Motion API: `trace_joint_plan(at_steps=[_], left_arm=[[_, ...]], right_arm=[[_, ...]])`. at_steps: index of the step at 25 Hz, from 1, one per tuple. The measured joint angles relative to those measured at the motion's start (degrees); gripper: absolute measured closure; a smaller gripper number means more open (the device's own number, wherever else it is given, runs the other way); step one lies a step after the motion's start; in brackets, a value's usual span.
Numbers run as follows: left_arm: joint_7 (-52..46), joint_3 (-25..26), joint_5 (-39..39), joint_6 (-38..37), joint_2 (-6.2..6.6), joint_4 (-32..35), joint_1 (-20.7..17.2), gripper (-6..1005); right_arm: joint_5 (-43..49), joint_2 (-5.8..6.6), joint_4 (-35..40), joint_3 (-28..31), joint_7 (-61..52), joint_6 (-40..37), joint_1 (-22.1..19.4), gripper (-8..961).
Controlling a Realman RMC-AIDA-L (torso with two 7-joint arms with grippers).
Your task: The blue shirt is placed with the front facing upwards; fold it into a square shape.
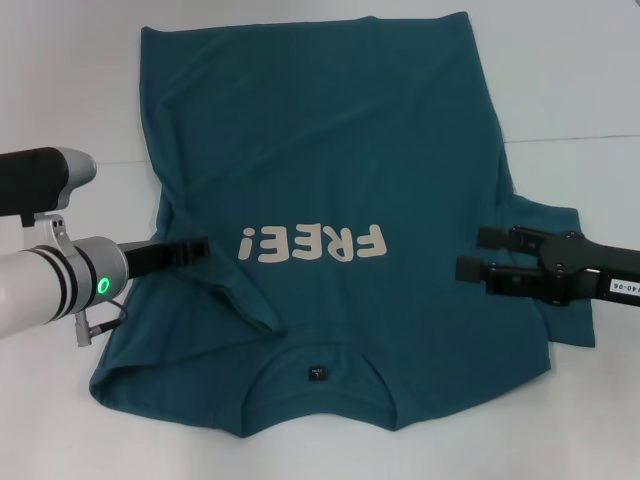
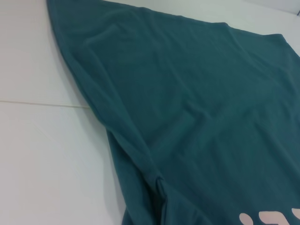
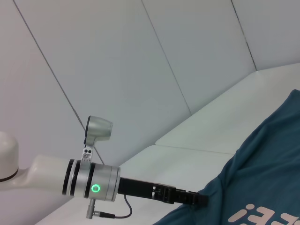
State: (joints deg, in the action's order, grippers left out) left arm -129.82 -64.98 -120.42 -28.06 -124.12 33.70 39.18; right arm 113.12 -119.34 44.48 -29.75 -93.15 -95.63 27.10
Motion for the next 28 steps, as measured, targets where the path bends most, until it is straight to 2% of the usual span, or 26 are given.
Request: trace_joint_plan(at_steps=[10,18,24,28], left_arm=[[0.29,-0.32,0.02,0.85,0.1,-0.66,0.93,705],[1.52,-0.3,0.22,0.92,0.07,-1.35,1.58,934],[1.59,-0.39,0.22,-0.27,0.06,-1.25,1.98,1003],[1.6,-0.41,0.22,-1.27,0.02,-0.97,2.55,999]], right_arm=[[0.08,0.0,-0.03,0.08,-0.01,0.22,-0.03,40],[0.09,0.0,-0.1,0.1,-0.24,0.31,-0.04,40],[0.09,0.08,-0.01,0.13,-0.56,0.48,-0.03,39],[0.09,0.09,0.0,0.13,-0.65,0.45,-0.03,39]])
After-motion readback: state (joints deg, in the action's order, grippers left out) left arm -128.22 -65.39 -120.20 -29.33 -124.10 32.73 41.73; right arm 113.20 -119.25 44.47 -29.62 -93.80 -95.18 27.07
